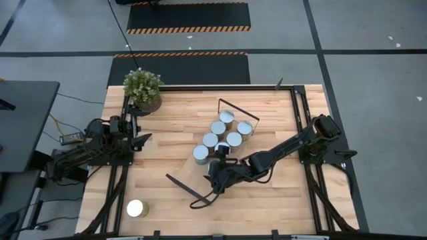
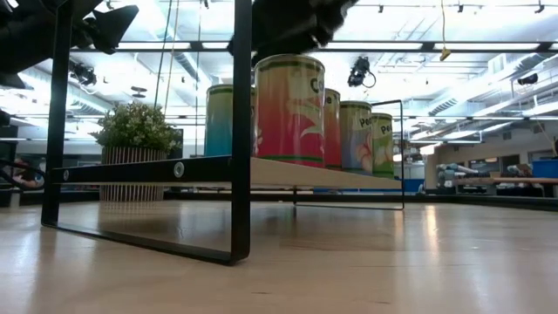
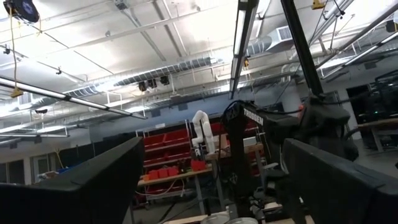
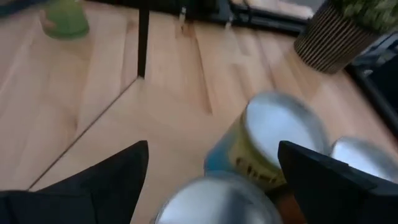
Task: Pick and place cans onto a shelf
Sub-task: Put the canned corn on the shelf, then put the canned oranges on the shelf
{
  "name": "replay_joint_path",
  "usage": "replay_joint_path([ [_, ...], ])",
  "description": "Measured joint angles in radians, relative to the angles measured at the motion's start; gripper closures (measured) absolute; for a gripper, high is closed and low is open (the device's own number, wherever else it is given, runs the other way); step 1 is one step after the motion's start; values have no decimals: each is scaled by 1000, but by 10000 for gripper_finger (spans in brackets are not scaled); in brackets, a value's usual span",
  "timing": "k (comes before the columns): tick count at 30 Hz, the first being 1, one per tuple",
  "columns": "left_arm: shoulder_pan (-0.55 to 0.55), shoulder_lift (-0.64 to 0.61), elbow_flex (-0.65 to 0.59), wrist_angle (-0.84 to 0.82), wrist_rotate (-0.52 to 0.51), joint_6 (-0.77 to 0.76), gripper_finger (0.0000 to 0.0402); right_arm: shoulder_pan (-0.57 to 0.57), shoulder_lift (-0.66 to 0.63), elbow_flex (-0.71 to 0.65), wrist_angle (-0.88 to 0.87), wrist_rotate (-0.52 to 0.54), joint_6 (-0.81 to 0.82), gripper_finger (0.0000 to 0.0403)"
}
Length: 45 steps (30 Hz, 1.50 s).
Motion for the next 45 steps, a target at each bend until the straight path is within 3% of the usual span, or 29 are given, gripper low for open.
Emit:
replay_joint_path([
  [5,0,0,0,1,-1,0,14,-2,0,96,-143,44,-32,37],
  [9,0,0,0,-8,-13,1,14,26,-1,225,-285,28,-34,37],
  [13,0,0,0,-27,-29,6,14,83,-1,262,-425,7,-41,37],
  [22,0,0,0,-20,-30,4,14,209,4,101,-374,328,30,37],
  [30,0,0,0,1,-30,-26,14,177,4,-6,-231,384,-58,37],
  [35,0,0,0,-1,-30,-26,14,134,4,3,-217,363,-88,37],
  [40,0,0,0,-13,-30,-26,14,153,4,102,-252,306,-119,37],
  [43,0,0,0,-31,-32,-11,14,166,3,189,-368,265,-29,39],
  [45,0,0,0,-56,-82,-18,14,165,2,244,-489,174,93,45],
])
